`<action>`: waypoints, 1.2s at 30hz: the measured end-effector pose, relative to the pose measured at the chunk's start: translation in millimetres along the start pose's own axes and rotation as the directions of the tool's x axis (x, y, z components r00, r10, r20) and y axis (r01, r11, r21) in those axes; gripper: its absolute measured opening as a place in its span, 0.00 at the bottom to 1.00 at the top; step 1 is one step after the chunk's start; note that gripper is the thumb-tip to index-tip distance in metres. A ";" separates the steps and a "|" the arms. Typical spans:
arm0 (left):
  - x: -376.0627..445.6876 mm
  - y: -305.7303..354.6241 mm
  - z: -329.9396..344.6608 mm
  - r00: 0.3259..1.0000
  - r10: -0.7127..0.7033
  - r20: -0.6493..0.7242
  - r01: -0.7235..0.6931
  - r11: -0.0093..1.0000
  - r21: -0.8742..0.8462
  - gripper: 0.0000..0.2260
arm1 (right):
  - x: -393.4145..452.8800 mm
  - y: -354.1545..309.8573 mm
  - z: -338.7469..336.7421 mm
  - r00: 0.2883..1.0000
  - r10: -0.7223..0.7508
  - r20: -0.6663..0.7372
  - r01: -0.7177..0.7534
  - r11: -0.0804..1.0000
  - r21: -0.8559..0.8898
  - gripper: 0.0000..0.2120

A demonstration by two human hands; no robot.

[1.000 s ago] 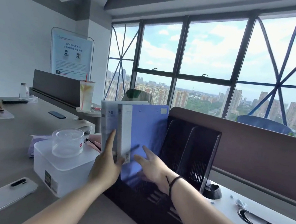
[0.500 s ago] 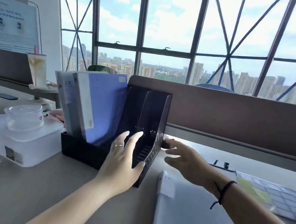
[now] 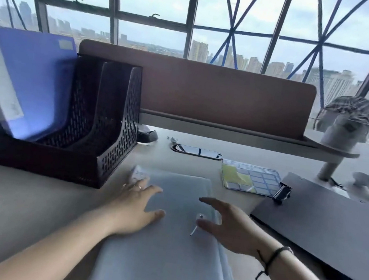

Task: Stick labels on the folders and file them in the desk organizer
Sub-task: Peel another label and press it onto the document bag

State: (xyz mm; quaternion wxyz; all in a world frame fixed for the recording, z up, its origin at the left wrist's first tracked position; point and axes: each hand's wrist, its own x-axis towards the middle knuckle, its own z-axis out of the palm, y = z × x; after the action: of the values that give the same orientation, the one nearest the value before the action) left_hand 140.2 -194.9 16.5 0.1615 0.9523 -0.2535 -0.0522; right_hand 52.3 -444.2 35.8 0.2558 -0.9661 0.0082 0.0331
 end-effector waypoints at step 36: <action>2.9 58.2 6.6 0.986 0.080 0.143 -0.116 0.957 0.264 0.32 | -83.6 21.1 -12.1 0.992 -0.109 0.060 0.122 0.946 -0.299 0.25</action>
State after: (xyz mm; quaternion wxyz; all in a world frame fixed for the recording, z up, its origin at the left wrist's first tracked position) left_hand 114.4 -245.9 29.6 0.0147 0.9463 -0.3151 -0.0714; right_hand -31.1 -468.6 41.6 0.1068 -0.9918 -0.0588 0.0395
